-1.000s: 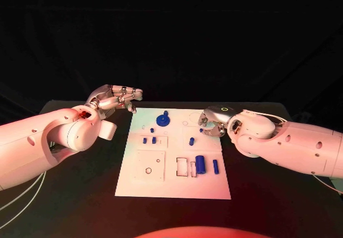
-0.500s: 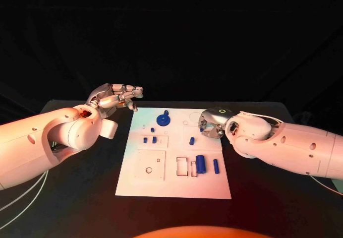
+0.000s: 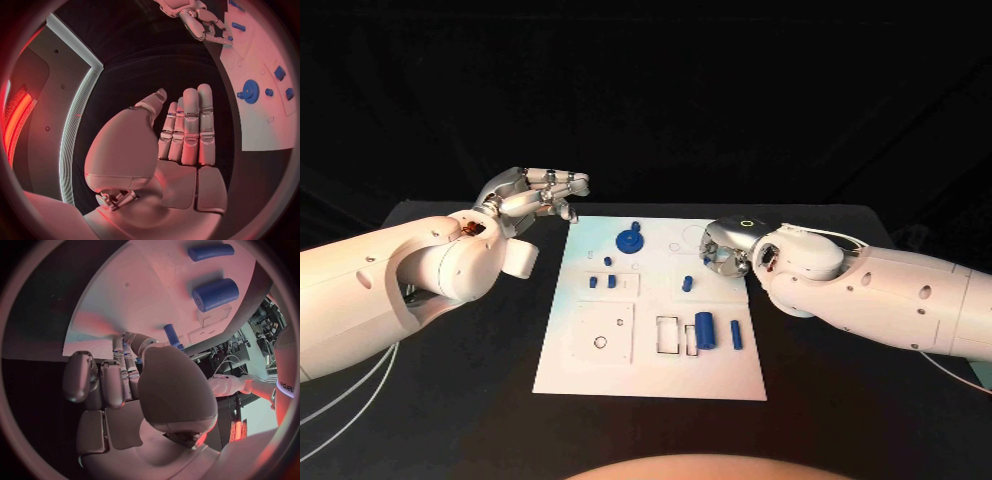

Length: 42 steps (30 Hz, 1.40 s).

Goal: Assemble the parts on the task board

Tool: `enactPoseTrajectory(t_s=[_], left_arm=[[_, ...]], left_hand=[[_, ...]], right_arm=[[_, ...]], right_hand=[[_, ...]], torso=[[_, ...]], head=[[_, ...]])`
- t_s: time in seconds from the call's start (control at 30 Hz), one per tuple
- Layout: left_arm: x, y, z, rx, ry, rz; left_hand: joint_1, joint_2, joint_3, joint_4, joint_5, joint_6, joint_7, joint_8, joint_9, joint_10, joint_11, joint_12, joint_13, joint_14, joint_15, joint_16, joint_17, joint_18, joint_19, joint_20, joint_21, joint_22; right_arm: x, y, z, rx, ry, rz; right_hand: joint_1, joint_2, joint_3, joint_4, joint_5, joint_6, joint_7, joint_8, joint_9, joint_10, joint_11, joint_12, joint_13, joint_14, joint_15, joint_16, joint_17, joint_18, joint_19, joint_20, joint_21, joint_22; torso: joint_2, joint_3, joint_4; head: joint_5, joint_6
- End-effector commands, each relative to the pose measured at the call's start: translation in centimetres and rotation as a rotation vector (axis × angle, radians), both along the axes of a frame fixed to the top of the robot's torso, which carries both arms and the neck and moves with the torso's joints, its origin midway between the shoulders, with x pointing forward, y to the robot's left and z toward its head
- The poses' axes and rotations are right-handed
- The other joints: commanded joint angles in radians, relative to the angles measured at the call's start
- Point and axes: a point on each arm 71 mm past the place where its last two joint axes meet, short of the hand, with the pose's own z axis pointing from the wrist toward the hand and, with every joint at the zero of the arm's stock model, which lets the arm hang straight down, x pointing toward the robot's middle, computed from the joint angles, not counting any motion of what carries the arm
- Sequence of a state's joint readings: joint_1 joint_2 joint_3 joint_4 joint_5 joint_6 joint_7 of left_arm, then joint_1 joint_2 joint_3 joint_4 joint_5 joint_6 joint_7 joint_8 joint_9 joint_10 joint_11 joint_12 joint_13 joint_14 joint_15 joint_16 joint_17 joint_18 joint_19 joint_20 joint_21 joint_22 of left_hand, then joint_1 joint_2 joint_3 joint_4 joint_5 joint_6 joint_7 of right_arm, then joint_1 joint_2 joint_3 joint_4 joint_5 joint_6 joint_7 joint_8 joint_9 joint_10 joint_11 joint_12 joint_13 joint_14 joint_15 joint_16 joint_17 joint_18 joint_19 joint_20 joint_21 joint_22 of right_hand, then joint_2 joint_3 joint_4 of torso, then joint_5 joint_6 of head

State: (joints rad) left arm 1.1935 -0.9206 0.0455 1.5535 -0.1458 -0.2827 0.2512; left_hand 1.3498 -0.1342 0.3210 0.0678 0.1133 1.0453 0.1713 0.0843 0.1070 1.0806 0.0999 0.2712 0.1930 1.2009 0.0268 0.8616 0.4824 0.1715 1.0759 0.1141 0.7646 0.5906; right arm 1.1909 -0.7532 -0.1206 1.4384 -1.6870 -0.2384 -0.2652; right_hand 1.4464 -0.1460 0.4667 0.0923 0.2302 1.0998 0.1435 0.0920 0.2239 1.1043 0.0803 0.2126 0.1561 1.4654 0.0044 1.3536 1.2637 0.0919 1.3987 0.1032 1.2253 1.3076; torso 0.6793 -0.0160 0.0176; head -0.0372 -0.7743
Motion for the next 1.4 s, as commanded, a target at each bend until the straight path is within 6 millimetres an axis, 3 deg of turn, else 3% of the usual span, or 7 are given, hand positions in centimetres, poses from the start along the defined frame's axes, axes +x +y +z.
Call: enactPoseTrajectory(t_s=[0.03, 0.3, 0.63, 1.17, 1.4], left_arm=[[0.0, -0.2, 0.2, -0.011, -0.011, 0.003], [0.0, -0.2, 0.2, -0.009, -0.008, 0.005], [0.0, -0.1, 0.2, -0.006, -0.008, 0.009], [0.1, 0.2, 0.1, 0.0, -0.004, 0.019], [0.2, 0.3, 0.1, 0.002, -0.002, 0.021]], left_hand=[[0.012, -0.003, -0.007, -0.002, -0.001, -0.006, -0.001, 0.0, -0.001, -0.009, 0.002, 0.006, 0.001, -0.008, -0.002, -0.005, -0.002, 0.012, 0.009, 0.0, -0.006, -0.002], [0.021, -0.001, -0.012, -0.007, -0.001, -0.015, 0.004, -0.001, -0.004, -0.019, 0.006, 0.009, 0.0, -0.015, 0.0, -0.005, -0.004, 0.012, 0.01, 0.001, -0.013, -0.006], [0.029, 0.002, -0.015, -0.011, 0.0, -0.021, 0.007, -0.002, -0.005, -0.028, 0.008, 0.011, 0.0, -0.021, 0.003, -0.005, -0.006, 0.012, 0.01, 0.003, -0.017, -0.01], [0.032, 0.004, -0.017, -0.012, 0.0, -0.027, 0.01, -0.002, -0.006, -0.036, 0.011, 0.013, -0.001, -0.025, 0.004, -0.006, -0.007, 0.012, 0.01, 0.004, -0.021, -0.012], [0.032, 0.004, -0.018, -0.012, 0.0, -0.027, 0.01, -0.002, -0.007, -0.037, 0.011, 0.013, -0.001, -0.026, 0.005, -0.006, -0.007, 0.012, 0.01, 0.004, -0.022, -0.012]], right_arm=[[-0.2, 0.3, -0.6, -0.013, 0.037, 0.015], [-0.2, 0.6, -0.8, -0.02, 0.044, 0.015], [-0.4, 0.6, -0.4, 0.022, 0.001, 0.007], [-0.7, 0.2, 1.6, 0.111, -0.071, -0.004], [-1.6, 0.3, 2.7, 0.145, -0.066, 0.004]], right_hand=[[-0.002, 0.006, 0.004, -0.002, -0.009, 0.007, -0.001, 0.002, 0.002, 0.01, 0.0, -0.007, -0.003, 0.049, -0.005, 0.004, 0.0, -0.017, 0.008, -0.002, 0.006, 0.074], [-0.012, -0.001, 0.003, -0.008, -0.014, 0.011, -0.002, 0.001, 0.003, 0.016, -0.001, -0.013, -0.008, 0.049, -0.006, 0.005, 0.001, -0.019, 0.01, -0.003, 0.012, 0.078], [-0.019, 0.007, 0.008, -0.02, -0.012, 0.032, -0.009, 0.007, 0.009, 0.044, -0.009, -0.015, -0.014, 0.049, -0.013, 0.007, 0.001, -0.024, 0.023, -0.006, 0.039, 0.097], [-0.023, 0.01, 0.01, -0.027, -0.01, 0.041, -0.012, 0.009, 0.012, 0.058, -0.013, -0.018, -0.017, 0.049, -0.016, 0.01, 0.002, -0.027, 0.029, -0.008, 0.052, 0.106], [-0.026, 0.01, 0.009, -0.027, -0.01, 0.042, -0.012, 0.009, 0.012, 0.06, -0.013, -0.018, -0.017, 0.05, -0.016, 0.011, 0.004, -0.028, 0.031, -0.009, 0.056, 0.108]], torso=[[0.0, -0.0004, 0.0], [0.0, -0.0007, 0.0005], [-0.001, -0.0002, 0.0001], [-0.001, -0.0007, -0.0008], [-0.002, -0.0015, 0.0015]], head=[[0.0, -0.002], [-0.001, -0.005], [0.001, -0.004], [0.0, 0.005], [0.0, 0.006]])
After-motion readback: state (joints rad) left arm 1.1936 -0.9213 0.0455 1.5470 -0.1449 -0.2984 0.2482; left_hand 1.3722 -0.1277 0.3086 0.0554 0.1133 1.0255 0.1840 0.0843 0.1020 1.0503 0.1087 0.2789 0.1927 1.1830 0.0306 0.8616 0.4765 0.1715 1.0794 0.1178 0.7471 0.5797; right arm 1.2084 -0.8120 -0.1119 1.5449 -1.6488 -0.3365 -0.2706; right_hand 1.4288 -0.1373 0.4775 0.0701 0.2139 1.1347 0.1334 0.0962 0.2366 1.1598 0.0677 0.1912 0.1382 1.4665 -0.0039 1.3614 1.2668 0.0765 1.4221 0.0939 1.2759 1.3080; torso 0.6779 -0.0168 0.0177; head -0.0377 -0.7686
